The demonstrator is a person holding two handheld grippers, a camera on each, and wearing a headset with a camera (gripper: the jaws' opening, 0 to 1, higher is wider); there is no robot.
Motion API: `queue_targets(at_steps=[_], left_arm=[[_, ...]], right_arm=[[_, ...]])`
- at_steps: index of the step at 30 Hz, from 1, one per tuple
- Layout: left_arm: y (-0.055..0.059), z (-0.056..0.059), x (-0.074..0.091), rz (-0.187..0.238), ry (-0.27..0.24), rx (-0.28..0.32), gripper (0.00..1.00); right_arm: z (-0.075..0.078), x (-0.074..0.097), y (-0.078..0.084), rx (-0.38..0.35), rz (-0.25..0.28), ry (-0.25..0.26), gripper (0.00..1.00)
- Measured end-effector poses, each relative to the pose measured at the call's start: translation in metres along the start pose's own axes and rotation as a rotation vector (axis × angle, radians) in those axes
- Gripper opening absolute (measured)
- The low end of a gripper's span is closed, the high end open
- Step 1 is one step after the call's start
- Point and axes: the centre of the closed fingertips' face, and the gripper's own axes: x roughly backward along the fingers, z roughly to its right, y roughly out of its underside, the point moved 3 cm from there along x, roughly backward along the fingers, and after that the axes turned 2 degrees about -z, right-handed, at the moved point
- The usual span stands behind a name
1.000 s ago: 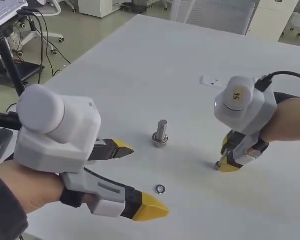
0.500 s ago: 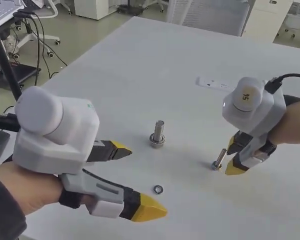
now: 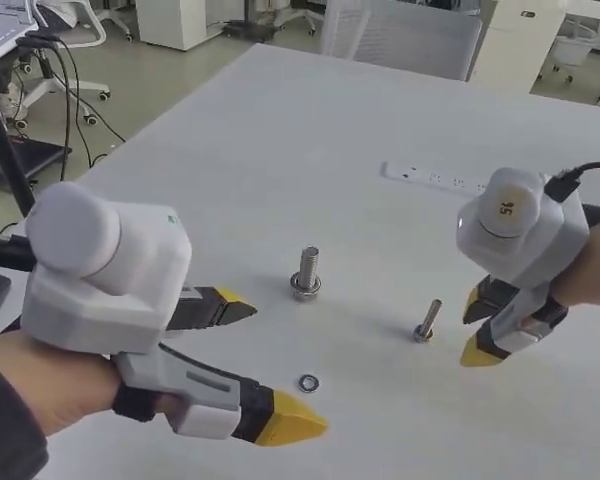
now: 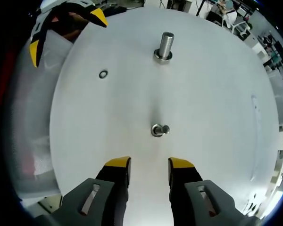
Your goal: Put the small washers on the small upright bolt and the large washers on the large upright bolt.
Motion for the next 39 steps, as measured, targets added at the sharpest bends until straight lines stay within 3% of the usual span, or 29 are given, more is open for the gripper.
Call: queue_targets(at_steps=[9, 19, 30, 39], left_arm=[[0.000, 0.001, -0.001, 0.000, 0.001, -0.004, 0.81], [-0.001, 0.002, -0.002, 0.004, -0.003, -0.012, 0.81], [0.000, 0.002, -0.002, 0.008, -0.005, -0.012, 0.81], [0.000, 0.000, -0.001, 0.009, -0.007, -0.012, 0.81]], right_arm=[[-0.023, 0.000, 0.010, -0.004, -0.003, -0.010, 0.34], [-0.035, -0.002, 0.012, 0.000, 0.004, -0.022, 0.34], [-0.054, -0.002, -0.005, 0.038, 0.023, -0.034, 0.34], [-0.064, -0.003, -0.030, 0.096, 0.032, -0.044, 0.34]])
